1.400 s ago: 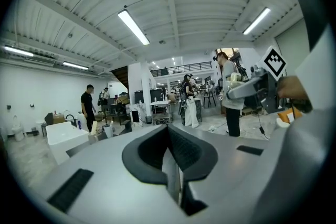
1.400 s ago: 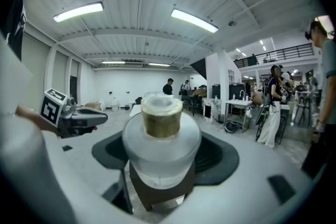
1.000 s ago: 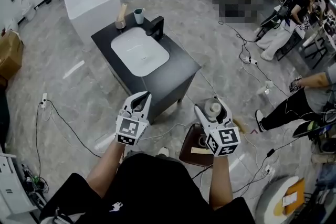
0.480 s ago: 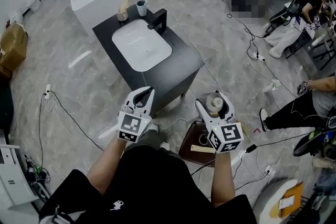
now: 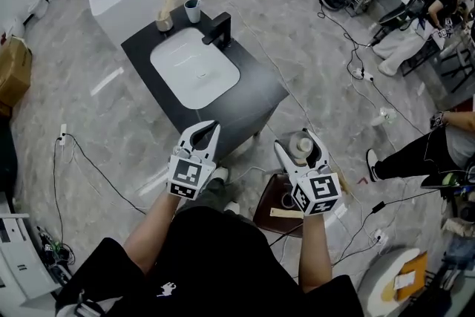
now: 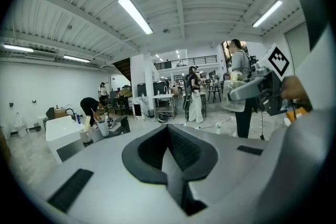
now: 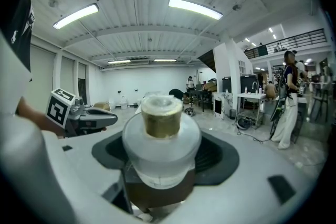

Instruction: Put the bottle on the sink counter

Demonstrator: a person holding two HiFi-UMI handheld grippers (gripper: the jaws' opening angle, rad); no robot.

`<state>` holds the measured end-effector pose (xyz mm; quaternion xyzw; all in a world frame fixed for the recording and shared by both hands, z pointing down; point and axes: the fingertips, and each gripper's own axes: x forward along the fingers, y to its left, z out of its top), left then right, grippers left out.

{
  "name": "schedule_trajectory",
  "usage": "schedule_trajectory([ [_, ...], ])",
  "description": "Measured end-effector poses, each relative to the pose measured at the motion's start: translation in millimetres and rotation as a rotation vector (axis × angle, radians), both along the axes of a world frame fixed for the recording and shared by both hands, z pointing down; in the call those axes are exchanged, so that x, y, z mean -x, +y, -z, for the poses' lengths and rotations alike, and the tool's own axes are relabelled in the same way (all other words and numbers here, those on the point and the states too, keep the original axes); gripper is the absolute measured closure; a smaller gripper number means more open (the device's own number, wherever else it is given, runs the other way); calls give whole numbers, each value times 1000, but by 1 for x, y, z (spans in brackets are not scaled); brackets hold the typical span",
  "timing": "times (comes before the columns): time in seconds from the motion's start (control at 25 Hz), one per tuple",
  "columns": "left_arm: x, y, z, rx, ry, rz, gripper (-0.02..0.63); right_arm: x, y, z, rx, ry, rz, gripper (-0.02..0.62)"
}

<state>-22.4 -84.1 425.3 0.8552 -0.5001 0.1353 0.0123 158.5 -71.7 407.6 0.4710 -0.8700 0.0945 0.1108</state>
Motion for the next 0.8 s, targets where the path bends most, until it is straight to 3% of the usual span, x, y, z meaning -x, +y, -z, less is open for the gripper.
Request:
schedule_trajectory([
  [0.8,53,-153,-36,41,48,-85,604,46,-147,-14,3,54,-98,261],
])
